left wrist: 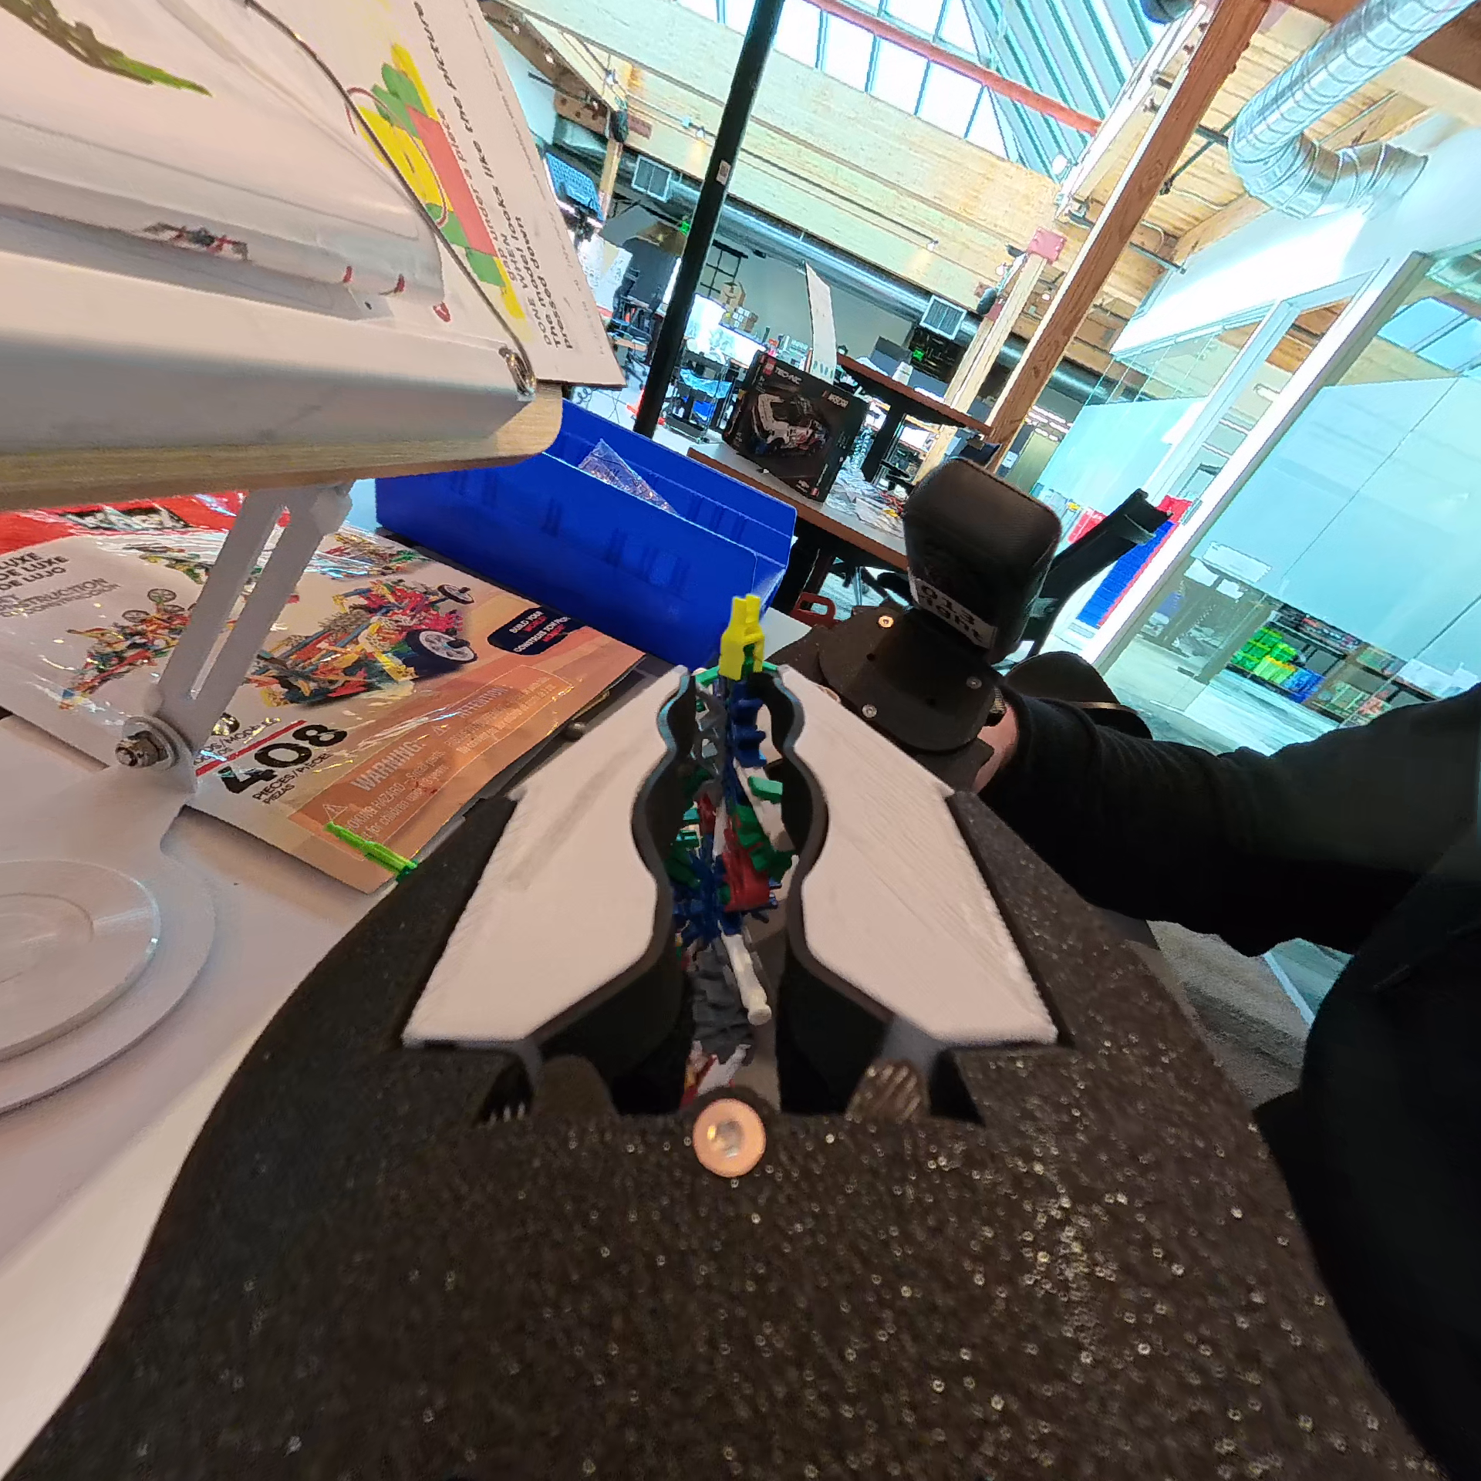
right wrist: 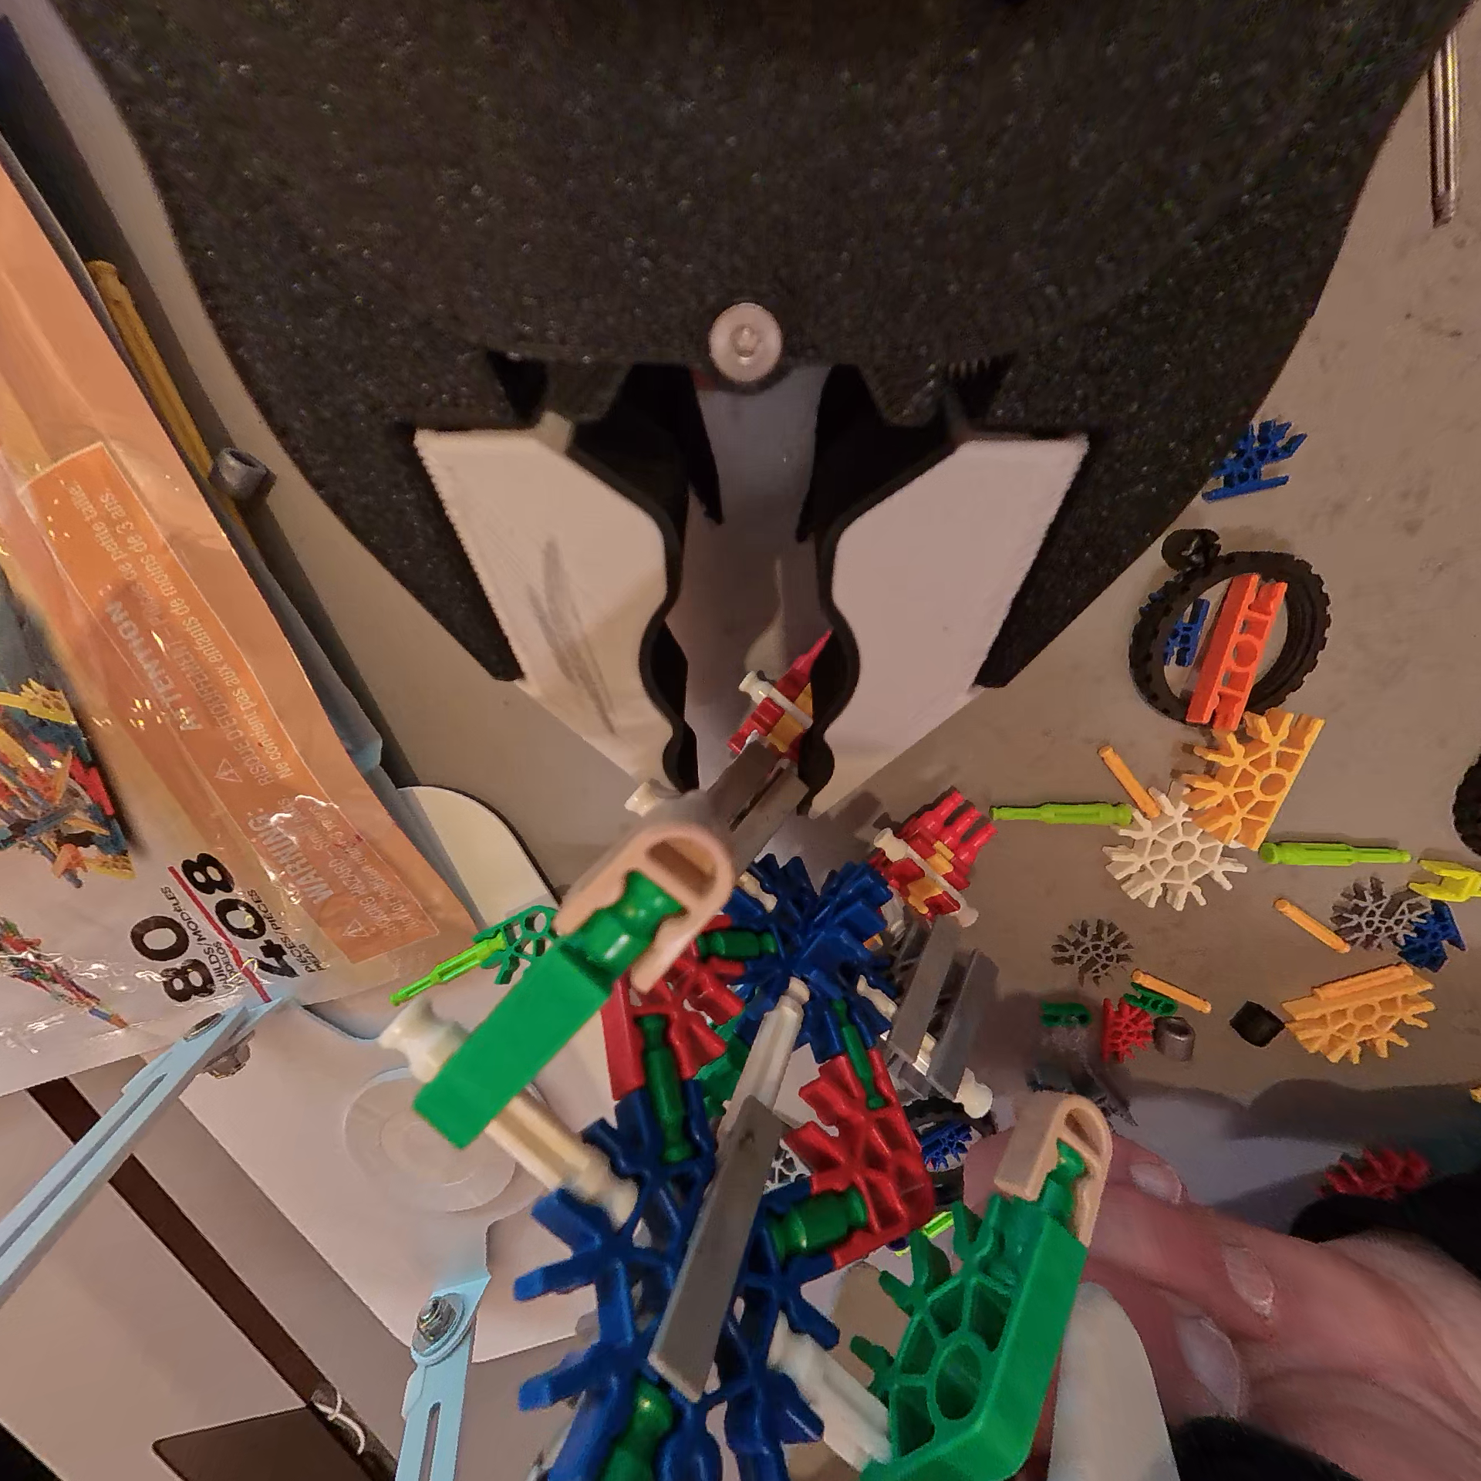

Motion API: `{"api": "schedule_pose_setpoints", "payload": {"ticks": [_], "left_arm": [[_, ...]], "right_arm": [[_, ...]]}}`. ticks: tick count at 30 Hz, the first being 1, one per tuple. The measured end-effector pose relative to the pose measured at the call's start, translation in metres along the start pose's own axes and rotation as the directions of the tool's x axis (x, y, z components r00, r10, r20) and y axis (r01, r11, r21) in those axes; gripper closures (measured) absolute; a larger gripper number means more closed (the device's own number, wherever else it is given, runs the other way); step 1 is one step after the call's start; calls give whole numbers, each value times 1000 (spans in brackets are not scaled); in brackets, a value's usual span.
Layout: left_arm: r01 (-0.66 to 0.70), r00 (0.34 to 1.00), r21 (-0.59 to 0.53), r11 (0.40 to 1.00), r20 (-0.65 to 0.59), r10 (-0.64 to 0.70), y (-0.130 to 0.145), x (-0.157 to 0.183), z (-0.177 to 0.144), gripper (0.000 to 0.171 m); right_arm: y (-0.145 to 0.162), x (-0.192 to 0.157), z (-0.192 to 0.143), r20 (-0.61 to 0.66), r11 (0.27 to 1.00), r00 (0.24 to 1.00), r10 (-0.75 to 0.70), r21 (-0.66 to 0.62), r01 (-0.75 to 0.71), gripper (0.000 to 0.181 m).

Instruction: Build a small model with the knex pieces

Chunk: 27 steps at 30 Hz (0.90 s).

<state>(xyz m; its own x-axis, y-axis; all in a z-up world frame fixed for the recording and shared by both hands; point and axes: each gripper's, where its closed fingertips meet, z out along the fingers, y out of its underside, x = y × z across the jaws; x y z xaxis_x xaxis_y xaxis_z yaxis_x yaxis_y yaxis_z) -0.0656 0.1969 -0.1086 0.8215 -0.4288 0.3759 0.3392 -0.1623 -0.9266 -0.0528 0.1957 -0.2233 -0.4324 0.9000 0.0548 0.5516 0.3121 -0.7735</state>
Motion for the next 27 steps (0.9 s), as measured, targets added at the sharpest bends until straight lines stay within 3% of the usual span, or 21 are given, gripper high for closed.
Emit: {"api": "schedule_pose_setpoints", "payload": {"ticks": [17,27], "left_arm": [[-185,961,-79,980,194,197,1,-10,3,147],[-327,856,-156,932,370,362,-3,-15,6,150]], "right_arm": [[0,1,1,-14,1000,1000,3,4,-3,157],[0,3,2,-28,1000,1000,4,4,-4,156]]}}
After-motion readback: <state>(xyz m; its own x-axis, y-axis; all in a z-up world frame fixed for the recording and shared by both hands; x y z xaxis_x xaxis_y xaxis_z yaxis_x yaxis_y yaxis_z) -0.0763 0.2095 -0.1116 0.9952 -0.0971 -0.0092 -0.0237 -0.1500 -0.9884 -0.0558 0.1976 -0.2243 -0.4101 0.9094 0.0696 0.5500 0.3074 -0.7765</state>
